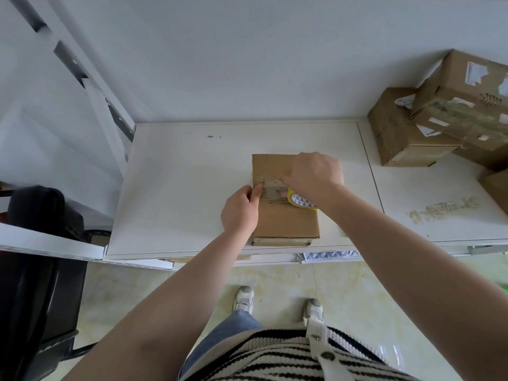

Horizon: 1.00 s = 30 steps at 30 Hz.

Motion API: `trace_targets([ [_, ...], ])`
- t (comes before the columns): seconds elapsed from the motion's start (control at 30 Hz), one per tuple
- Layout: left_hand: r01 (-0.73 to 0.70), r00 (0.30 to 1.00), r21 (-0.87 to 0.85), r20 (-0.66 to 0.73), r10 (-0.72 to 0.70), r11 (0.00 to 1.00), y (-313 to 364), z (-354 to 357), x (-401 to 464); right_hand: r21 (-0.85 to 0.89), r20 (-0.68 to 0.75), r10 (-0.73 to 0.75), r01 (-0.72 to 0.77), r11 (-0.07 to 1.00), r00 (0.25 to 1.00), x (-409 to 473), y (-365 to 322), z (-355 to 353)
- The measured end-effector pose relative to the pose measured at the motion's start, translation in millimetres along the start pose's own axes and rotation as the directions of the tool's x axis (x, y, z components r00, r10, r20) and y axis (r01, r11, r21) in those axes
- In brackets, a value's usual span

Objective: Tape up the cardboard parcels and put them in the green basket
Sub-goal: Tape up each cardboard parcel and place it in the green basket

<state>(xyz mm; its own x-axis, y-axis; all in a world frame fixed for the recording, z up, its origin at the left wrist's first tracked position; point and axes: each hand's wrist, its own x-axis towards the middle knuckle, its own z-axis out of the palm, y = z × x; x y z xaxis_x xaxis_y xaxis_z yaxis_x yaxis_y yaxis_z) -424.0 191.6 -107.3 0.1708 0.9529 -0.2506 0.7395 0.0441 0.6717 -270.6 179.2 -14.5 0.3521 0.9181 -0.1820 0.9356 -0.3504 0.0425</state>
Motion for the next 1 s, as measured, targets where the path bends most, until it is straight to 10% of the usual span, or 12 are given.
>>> trace_targets([
  [0.37, 0.068, 0.997, -0.051, 0.031, -0.066, 0.996, 0, 2, 1, 0.035, 0.019, -0.028, 0.027, 0.999, 0.999, 1, 3, -2],
  [0.53, 0.092, 0.996, -0.053, 0.026, -0.091, 0.994, -3, 3, 3, 0.308, 0.123, -0.15, 0.106, 0.946, 0.981, 6, 40, -11],
  [1.0, 0.054, 0.997, 0.077, -0.062, -0.049, 0.996, -2, 6, 0, 0.156, 0.189, 0.012, -0.042, 0.987, 0.982, 14, 89, 29],
])
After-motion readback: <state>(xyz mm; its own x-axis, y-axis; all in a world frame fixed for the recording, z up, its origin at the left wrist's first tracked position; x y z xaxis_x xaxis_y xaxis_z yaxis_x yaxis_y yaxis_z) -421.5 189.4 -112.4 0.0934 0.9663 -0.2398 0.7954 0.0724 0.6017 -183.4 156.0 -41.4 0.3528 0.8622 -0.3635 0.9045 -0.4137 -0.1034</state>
